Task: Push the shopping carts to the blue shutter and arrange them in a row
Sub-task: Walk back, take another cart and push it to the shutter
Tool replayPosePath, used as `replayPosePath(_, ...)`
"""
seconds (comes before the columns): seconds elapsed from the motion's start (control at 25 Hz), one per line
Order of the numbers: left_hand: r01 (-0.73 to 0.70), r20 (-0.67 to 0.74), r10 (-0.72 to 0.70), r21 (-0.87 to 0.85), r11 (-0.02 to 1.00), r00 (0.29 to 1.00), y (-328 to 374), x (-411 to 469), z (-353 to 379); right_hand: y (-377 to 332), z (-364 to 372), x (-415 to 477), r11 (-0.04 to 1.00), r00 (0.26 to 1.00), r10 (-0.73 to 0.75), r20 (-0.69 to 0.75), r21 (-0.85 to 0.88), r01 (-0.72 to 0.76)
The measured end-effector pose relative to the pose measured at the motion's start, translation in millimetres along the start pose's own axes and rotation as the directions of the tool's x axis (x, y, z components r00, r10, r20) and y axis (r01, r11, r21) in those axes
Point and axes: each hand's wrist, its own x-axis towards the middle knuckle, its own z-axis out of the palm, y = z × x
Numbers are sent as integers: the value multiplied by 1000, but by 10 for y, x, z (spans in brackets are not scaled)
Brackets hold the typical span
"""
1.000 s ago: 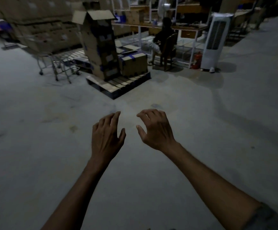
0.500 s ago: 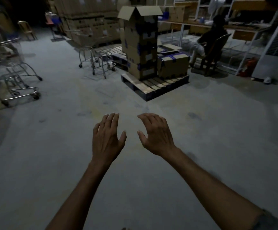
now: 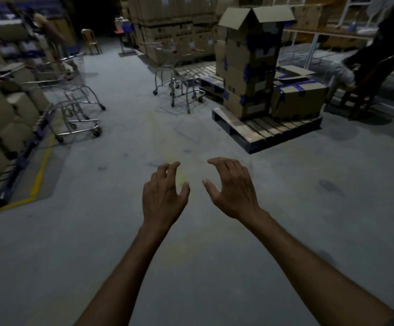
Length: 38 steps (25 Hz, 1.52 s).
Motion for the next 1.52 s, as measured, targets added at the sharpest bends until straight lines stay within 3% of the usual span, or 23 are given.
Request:
replayPosePath(0.44, 242, -51, -241, 0, 970, 969, -1091, 1788, 827, 463, 1592, 2114, 966, 983, -135, 120, 237, 104)
replayPosePath(0.72, 338, -146, -330, 37, 940, 933, -1910, 2867, 1029, 257, 2418, 3510, 926, 954, -262, 143, 314, 208)
replayPosePath(1.24, 307, -224, -274, 127, 943, 935, -4689, 4959, 1347, -738, 4737, 5912, 926, 945, -318, 78, 240, 292)
replayPosePath(1.52, 289, -235, -243, 186, 939, 941, -5759, 6040, 1690, -1109, 5750, 7133, 931, 938, -341, 63, 162, 328)
